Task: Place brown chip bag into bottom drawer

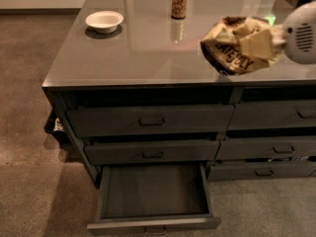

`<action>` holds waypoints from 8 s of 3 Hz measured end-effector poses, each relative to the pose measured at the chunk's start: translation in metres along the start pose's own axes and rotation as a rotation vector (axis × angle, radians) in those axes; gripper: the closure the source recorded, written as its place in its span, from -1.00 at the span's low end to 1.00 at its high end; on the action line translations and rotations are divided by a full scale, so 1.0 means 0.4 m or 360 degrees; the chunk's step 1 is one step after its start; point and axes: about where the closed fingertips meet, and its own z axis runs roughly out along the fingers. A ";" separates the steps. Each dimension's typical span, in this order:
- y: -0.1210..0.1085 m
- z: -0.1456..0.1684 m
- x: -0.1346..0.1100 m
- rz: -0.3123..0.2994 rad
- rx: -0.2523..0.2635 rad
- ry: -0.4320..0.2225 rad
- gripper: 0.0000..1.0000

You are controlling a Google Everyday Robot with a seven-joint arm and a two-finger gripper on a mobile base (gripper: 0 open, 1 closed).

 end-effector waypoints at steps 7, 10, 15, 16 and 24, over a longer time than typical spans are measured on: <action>0.442 0.126 0.409 -0.0227 -0.0638 0.0401 1.00; 0.586 0.508 0.714 -0.0304 -0.0657 0.0708 1.00; 0.489 0.689 0.860 -0.0064 -0.0638 0.0974 1.00; 0.436 0.788 0.923 0.0070 -0.0691 0.1128 1.00; 0.519 1.219 1.320 0.0605 -0.0812 0.1212 1.00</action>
Offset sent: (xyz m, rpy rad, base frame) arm -0.0254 0.0025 -0.0080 -0.0123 0.0818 0.0389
